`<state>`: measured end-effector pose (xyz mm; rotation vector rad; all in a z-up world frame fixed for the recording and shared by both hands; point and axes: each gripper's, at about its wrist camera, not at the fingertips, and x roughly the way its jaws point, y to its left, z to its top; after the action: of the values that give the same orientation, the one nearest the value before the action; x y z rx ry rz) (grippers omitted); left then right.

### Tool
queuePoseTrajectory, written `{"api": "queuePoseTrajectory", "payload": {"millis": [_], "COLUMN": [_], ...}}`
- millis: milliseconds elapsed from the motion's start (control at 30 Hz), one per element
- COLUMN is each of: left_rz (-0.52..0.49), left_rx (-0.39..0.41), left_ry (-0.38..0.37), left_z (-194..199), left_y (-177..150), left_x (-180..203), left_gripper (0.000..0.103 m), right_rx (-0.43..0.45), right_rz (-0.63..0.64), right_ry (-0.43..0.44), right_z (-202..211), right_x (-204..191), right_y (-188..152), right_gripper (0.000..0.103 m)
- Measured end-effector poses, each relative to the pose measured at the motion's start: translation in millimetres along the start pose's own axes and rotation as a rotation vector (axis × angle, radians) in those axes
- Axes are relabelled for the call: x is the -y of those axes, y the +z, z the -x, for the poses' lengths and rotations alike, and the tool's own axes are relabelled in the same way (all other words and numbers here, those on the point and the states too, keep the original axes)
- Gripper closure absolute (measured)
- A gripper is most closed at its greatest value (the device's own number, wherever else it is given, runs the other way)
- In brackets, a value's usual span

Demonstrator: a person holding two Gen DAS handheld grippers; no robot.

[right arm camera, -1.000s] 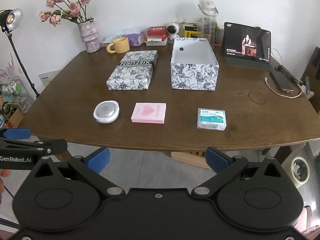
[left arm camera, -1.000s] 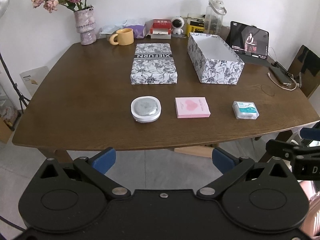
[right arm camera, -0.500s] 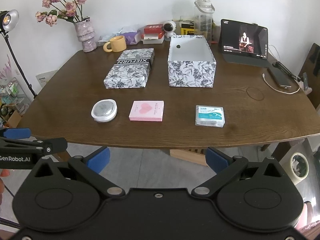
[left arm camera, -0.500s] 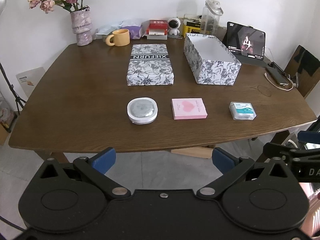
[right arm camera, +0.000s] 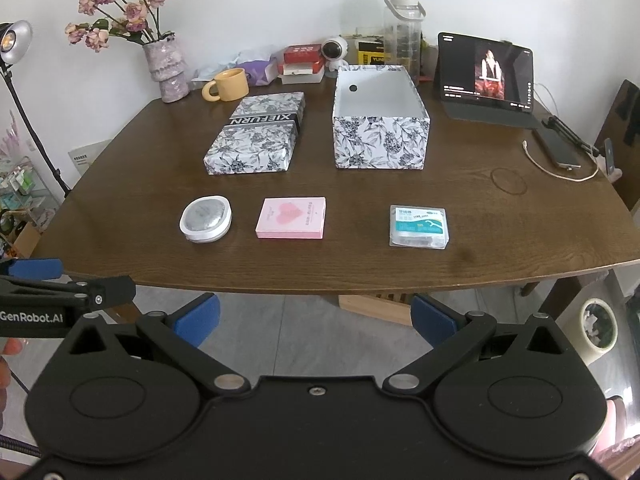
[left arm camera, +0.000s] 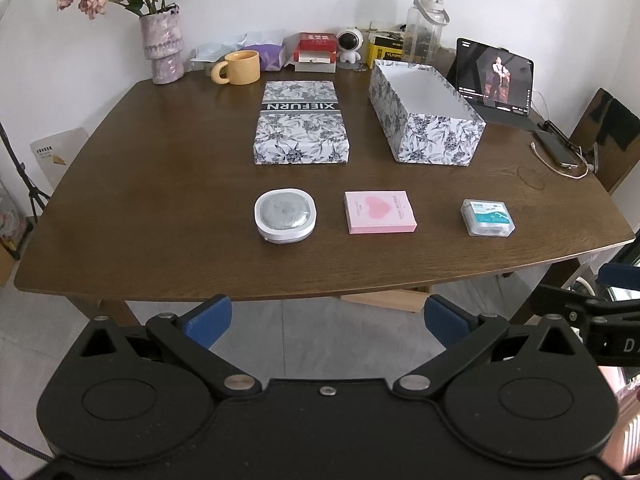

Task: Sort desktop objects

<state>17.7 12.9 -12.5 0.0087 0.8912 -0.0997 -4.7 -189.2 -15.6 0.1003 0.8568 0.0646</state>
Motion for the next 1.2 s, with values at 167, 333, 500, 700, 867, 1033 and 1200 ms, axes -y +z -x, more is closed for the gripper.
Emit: {"api": "queuePoseTrajectory", "payload": {"millis": [167,333,500,700,867,1033,1200], "left_rz": [-0.008,-0.011,-0.014,-0.014,-0.009,-0.006,-0.007], "left_rx": [0.006,0.006,0.004,0.000,-0.002,-0.001,-0.001], "left_ry": [-0.004,-0.004,-0.006,-0.004,-0.005,-0.006,-0.004], "left_z": [0.4,-0.3,-1.0,-0.7,0.1,1.2,1.1], "left_y": [0.9,2.0,3.0,3.9,3.0,1.2,1.1], "left_x": [1.3,1.2,1.6,1.5,0.7,0.4,1.0], "left_gripper": [0.000,0.000,0.000,0.000,0.000,0.000,0.000], "right_rx": [0.001,0.004,0.007,0.010,0.012,0.019,0.030], "right_rz": [-0.005,-0.007,-0.007,-0.005,-0.003,0.006,0.013], "right_ry": [-0.004,-0.008,-0.011,-0.014,-0.017,-0.017,-0.017], "right_z": [0.0,0.6,1.6,2.8,3.8,5.7,7.1], "right_x": [0.1,0.1,0.6,0.4,0.2,-1.1,-2.2], "right_y": [0.3,-0.4,-0.3,0.0,0.3,0.3,0.6], "right_gripper": [0.000,0.000,0.000,0.000,0.000,0.000,0.000]}}
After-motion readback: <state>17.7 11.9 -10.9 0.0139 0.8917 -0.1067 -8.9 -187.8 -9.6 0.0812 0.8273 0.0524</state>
